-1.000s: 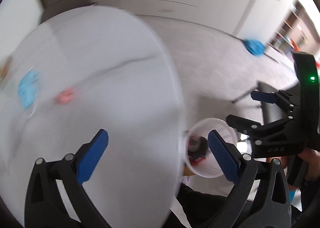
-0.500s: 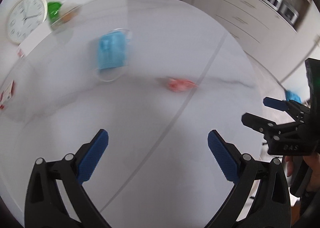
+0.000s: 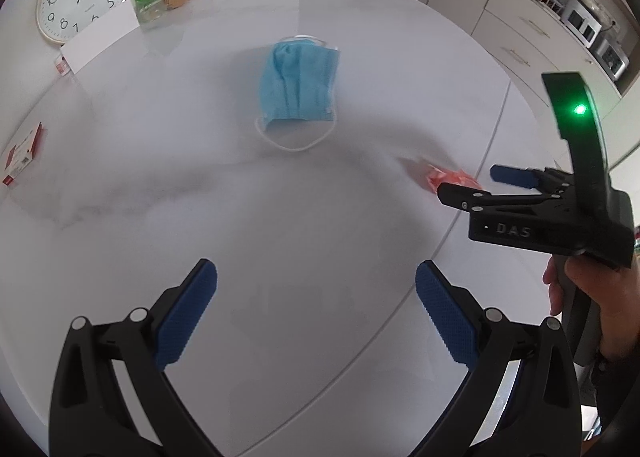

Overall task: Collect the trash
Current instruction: 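Return the right gripper to the table and grasp the pink wrapper, then grasp the blue face mask with the left gripper while the right gripper holds the pink wrapper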

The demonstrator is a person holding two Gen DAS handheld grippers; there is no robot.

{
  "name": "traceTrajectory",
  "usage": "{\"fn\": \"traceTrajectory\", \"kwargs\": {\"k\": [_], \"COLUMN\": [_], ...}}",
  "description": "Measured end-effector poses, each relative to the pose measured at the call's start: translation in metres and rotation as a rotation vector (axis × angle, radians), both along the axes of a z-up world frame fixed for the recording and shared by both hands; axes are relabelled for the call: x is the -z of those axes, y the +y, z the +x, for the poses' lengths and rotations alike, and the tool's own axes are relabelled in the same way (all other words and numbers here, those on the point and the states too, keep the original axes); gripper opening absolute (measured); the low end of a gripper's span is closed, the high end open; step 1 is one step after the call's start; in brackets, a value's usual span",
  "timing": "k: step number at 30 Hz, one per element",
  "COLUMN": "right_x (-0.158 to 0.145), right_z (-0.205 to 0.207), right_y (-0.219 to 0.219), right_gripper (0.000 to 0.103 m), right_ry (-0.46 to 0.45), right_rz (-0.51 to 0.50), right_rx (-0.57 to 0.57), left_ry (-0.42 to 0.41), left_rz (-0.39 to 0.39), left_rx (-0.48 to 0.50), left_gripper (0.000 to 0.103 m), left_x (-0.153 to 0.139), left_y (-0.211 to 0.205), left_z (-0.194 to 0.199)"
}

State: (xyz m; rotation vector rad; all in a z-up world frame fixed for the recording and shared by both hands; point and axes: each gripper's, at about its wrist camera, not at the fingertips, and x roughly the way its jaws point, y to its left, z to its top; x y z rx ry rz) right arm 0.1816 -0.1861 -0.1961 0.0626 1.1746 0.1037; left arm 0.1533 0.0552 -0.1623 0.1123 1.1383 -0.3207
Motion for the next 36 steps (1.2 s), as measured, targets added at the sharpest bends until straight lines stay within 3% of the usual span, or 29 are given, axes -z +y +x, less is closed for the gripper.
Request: {"fn": "traceTrajectory", "kwargs": {"k": [7,13,22,30,36], "right_x": [0.008,0.009,-0.004,-0.030,-0.027], "right_z": [0.005,0.008,-0.002,-0.043,-0.062], "right_y": [0.005,0.002,-0.012,-0.036,-0.049], "right_gripper": [0.050,0.038,0.036,0.037,0.039], "right_ry": [0.028,0.024,-0.002,-0.031,-0.015], "right_rz": [-0.012,-0.008,0.042,0.088,0.103], "right_rx": [-0.009,-0.023,-0.002,0.037,0.091], "left_ry": [-0.008,-0.011,-0.027,-0.049,-0.028], "left_rz": [-0.007,0.000,0.004,0.037,0.024], "left_rx": [-0.030,-0.041,-0.053,-0.043,-0.053], "left_gripper": [0.095,0.095,0.095,0.095,0.095], "left_x": [0.001,0.001,0.002,0.017,0.034], "left_y": [0.006,0.005,-0.004,-0.037,-0.049], "left_z": [0.018,0.025,0.052,0.146,0.202]}}
